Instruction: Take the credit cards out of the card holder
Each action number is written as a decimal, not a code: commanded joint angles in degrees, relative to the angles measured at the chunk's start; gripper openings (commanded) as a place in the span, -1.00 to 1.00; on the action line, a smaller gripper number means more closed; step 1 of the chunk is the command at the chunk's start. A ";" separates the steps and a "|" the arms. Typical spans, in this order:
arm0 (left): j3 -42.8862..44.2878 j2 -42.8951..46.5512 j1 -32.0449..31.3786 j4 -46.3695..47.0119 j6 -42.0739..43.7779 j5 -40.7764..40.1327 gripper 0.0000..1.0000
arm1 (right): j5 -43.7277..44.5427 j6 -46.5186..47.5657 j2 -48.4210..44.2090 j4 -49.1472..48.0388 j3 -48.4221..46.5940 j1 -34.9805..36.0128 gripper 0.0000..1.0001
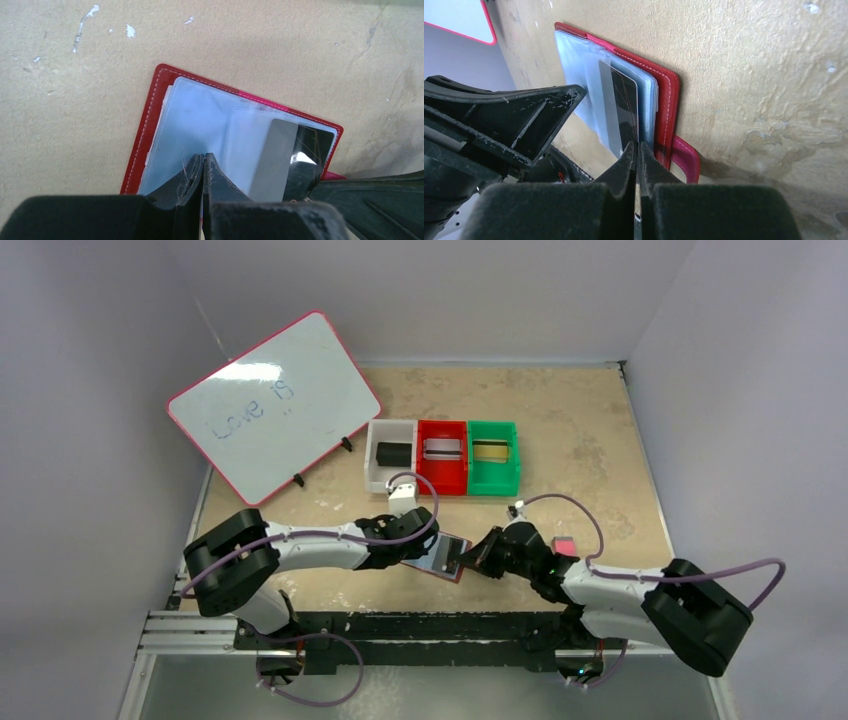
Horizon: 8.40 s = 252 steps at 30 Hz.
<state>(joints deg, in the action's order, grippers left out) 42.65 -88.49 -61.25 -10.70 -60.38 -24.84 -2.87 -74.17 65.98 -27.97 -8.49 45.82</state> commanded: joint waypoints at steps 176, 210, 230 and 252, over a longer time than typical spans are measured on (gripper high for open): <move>6.49 50.51 41.67 -30.60 14.07 -34.11 0.68 | 22.50 119.19 63.64 31.69 -94.80 2.72 -0.96; 6.63 51.19 41.66 -31.46 13.37 -35.05 0.68 | 22.97 63.94 50.12 35.11 -93.12 2.60 -0.82; 6.51 50.48 41.67 -30.79 14.04 -34.09 0.68 | 11.04 45.06 60.50 46.09 -97.46 2.56 -1.00; 6.38 49.39 41.70 -30.43 14.28 -33.36 0.68 | 28.01 46.16 67.12 46.00 -98.87 2.40 -1.00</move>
<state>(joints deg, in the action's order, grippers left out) 48.51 -38.92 -19.88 -42.48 -46.41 -57.93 16.82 -27.70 133.78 18.59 -107.53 48.36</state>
